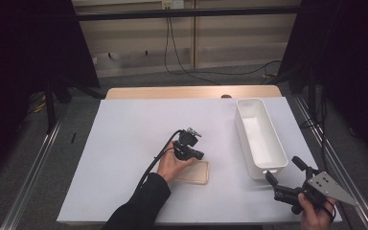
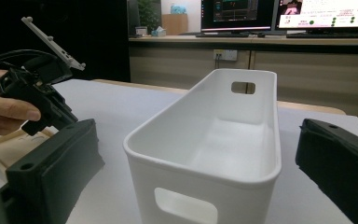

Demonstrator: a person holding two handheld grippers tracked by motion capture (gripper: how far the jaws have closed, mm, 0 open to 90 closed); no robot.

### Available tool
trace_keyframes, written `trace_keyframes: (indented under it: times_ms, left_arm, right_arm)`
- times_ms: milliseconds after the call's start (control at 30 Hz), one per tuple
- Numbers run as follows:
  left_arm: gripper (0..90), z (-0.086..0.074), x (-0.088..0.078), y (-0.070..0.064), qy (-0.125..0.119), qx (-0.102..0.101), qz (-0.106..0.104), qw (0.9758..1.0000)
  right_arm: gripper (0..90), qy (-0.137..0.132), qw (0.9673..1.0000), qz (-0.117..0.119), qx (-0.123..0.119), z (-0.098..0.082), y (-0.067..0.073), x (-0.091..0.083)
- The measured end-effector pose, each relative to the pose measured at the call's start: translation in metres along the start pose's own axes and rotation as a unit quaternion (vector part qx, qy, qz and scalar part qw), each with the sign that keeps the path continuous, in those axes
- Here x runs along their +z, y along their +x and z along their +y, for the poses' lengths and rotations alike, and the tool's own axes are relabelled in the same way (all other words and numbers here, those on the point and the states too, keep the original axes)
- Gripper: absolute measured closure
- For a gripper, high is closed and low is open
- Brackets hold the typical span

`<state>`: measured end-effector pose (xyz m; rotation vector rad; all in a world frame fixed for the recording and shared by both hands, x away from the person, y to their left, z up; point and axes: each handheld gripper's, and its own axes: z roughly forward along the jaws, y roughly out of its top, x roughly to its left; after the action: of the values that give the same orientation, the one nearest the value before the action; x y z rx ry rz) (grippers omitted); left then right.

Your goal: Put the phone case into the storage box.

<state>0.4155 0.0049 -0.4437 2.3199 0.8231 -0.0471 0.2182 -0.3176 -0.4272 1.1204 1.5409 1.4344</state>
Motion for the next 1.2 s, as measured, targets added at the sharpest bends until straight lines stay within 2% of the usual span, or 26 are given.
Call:
trace_keyframes:
  times_ms: [67,167,267,400,567,600,800,1100,1200]
  left_arm:
    - [90.0,-0.003,-0.003,-0.005,0.002,0.01,0.01,0.9999]
    - [90.0,-0.006,-0.004,-0.006,0.0,0.015,0.002,0.9999]
    - [90.0,-0.01,-0.006,-0.005,-0.001,0.012,-0.002,0.9999]
    - [90.0,-0.012,-0.008,-0.007,0.003,0.023,-0.003,0.9997]
    - [90.0,-0.015,-0.01,-0.01,0.006,0.02,0.0,0.9998]
    - [90.0,-0.015,-0.01,-0.01,0.008,0.025,0.002,0.9996]
    - [90.0,-0.02,-0.014,-0.013,0.012,0.035,-0.01,0.9993]
    - [90.0,-0.029,-0.018,-0.013,0.003,0.028,-0.022,0.9994]
    - [90.0,-0.031,-0.02,-0.013,0.005,0.035,-0.026,0.999]
  right_arm:
    - [0.0,-0.001,1.0,0.0,0.0,0.0,0.0,0.0]
    - [0.0,0.0,1.0,0.0,-0.001,0.0,0.0,0.0]
    - [0.0,0.0,1.0,0.0,0.0,0.0,0.0,0.0]
    - [0.0,0.001,1.0,0.0,0.0,0.0,0.0,0.0]
    - [0.0,0.001,1.0,0.0,0.0,0.0,0.0,0.0]
    - [0.0,0.001,1.0,0.0,0.001,0.0,0.0,0.0]
    - [0.0,0.001,1.0,0.0,0.001,0.0,0.0,0.0]
    - [0.0,0.001,1.0,0.0,0.002,0.0,0.0,0.0]
    - [0.0,0.001,1.0,0.0,0.001,0.0,0.0,0.0]
